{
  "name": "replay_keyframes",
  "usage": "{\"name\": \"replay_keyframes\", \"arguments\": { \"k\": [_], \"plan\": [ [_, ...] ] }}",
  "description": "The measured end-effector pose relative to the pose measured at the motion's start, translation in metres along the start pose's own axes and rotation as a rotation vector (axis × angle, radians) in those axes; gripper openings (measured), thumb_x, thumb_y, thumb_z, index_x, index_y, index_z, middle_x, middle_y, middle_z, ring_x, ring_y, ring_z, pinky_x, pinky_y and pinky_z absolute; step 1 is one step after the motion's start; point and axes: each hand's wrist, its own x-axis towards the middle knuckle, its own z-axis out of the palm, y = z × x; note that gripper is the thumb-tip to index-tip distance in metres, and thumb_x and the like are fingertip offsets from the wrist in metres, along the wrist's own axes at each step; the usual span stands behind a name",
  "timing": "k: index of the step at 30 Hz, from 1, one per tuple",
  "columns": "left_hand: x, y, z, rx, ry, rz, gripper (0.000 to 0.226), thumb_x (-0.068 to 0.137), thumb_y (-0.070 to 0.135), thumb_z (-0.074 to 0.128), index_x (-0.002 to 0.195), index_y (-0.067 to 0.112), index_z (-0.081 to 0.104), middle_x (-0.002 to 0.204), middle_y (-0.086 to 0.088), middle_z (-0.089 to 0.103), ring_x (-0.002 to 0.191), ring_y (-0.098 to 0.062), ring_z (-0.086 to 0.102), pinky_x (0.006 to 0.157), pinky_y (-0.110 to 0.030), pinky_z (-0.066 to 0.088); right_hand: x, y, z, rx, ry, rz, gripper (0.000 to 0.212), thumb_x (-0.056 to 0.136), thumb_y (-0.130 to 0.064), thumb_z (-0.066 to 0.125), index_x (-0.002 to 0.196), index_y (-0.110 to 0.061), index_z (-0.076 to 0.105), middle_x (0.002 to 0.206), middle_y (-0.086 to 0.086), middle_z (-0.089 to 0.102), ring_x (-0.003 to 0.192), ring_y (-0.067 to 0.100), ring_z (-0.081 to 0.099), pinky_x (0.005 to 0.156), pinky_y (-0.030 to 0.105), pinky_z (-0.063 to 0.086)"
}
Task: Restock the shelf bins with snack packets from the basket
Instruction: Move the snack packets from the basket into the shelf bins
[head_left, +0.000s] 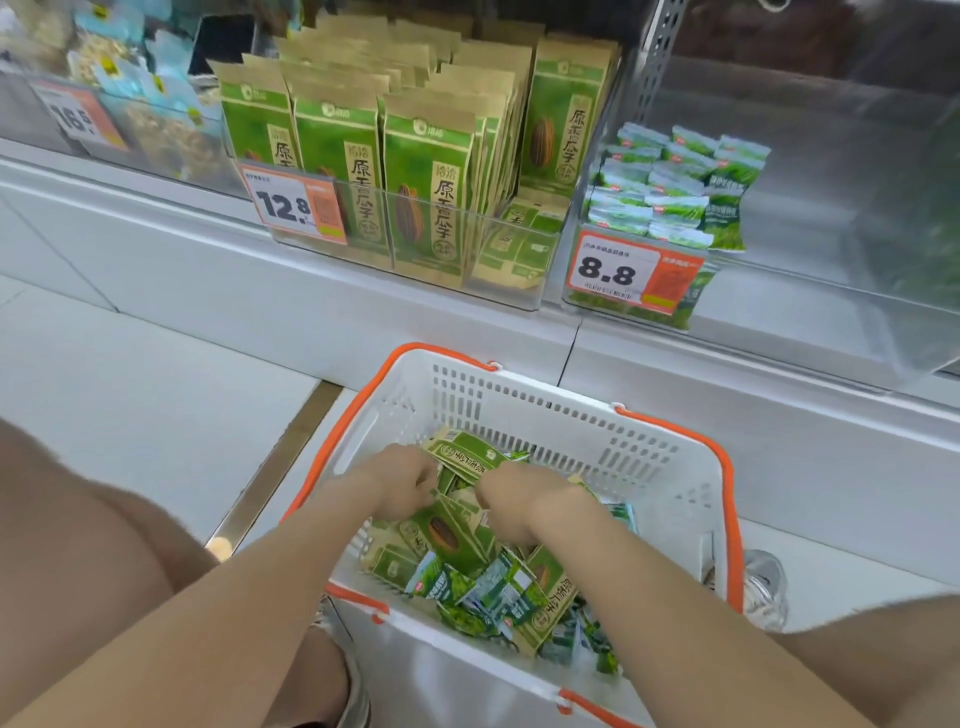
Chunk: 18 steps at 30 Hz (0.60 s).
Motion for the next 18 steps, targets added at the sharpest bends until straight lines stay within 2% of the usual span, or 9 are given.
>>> {"name": "replay_keyframes", "arguments": {
  "k": [3,5,6,8,9,12,15,17,18],
  "plan": [
    [-0.01,0.008,-0.026,-0.178,0.125,0.062,0.028,0.1,0.011,0.06,0.076,0.017,0.048,0.082,0.0,0.058,0.076,-0.019,0.053,0.065,-0.029,0.042,0.003,0.015,-0.004,0.305,0.086,0.032,0.038,0.09,-0.007,0.061,0.128,-0.012,0.061,0.122,0.008,0.066,0.102,0.026,0.066,0.086,0.038,0.059],
    [-0.019,0.012,-0.048,-0.342,0.229,0.102,0.021,0.101,0.011,0.058,0.08,0.013,0.054,0.082,0.001,0.062,0.077,-0.02,0.057,0.067,-0.031,0.045,-0.003,0.026,-0.013,0.557,0.18,0.05,0.056,0.087,-0.009,0.067,0.14,-0.017,0.05,0.126,0.004,0.063,0.103,0.022,0.066,0.079,0.032,0.057],
    [-0.023,0.012,-0.057,-0.444,0.288,0.108,0.02,0.102,0.013,0.059,0.082,0.013,0.057,0.081,0.001,0.064,0.076,-0.019,0.059,0.069,-0.032,0.048,-0.008,0.032,-0.018,0.675,0.243,0.066,0.054,0.085,-0.011,0.071,0.136,-0.02,0.053,0.12,0.001,0.065,0.097,0.019,0.068,0.073,0.031,0.058],
    [-0.032,0.012,-0.07,-0.677,0.355,0.112,0.019,0.103,0.015,0.062,0.084,0.012,0.058,0.085,-0.005,0.069,0.078,-0.02,0.065,0.076,-0.041,0.057,-0.019,0.042,-0.027,0.922,0.428,0.13,0.027,0.084,-0.014,0.078,0.106,-0.02,0.064,0.091,-0.003,0.07,0.078,0.016,0.07,0.064,0.032,0.057],
    [-0.036,0.012,-0.074,-0.814,0.348,0.11,0.017,0.104,0.013,0.062,0.087,0.012,0.057,0.09,-0.01,0.071,0.083,-0.023,0.069,0.08,-0.048,0.06,-0.024,0.047,-0.032,1.088,0.513,0.154,0.022,0.084,-0.013,0.081,0.096,-0.019,0.063,0.082,-0.003,0.072,0.076,0.017,0.071,0.065,0.033,0.056],
    [-0.049,0.016,-0.079,-1.139,0.24,0.082,0.006,0.105,0.003,0.059,0.101,0.006,0.055,0.096,-0.012,0.077,0.093,-0.027,0.077,0.082,-0.046,0.065,-0.036,0.056,-0.048,1.555,0.63,0.105,0.02,0.091,-0.01,0.078,0.107,-0.012,0.066,0.093,0.003,0.08,0.091,0.021,0.076,0.078,0.032,0.058],
    [-0.058,0.017,-0.082,-1.072,0.041,0.107,0.026,0.093,0.001,0.076,0.112,0.004,0.059,0.108,-0.018,0.076,0.102,-0.033,0.077,0.096,-0.051,0.06,-0.048,0.055,-0.065,1.528,0.713,-0.013,0.016,0.095,-0.008,0.073,0.111,-0.011,0.073,0.094,0.003,0.079,0.076,0.007,0.07,0.065,0.02,0.051],
    [-0.064,0.025,-0.086,-0.914,-0.091,0.16,0.04,0.091,0.017,0.082,0.127,0.014,0.065,0.119,-0.016,0.075,0.108,-0.032,0.075,0.101,-0.051,0.058,-0.054,0.05,-0.075,1.361,0.762,-0.081,0.018,0.093,-0.007,0.076,0.108,-0.016,0.076,0.094,0.001,0.079,0.074,0.004,0.069,0.066,0.019,0.052],
    [-0.067,0.03,-0.089,-0.864,-0.119,0.192,0.037,0.094,0.026,0.079,0.129,0.019,0.069,0.12,-0.011,0.076,0.112,-0.029,0.074,0.103,-0.051,0.056,-0.056,0.048,-0.08,1.261,0.779,-0.119,0.019,0.091,-0.007,0.078,0.106,-0.02,0.076,0.094,-0.001,0.079,0.075,0.005,0.07,0.068,0.022,0.053]
  ]
}}
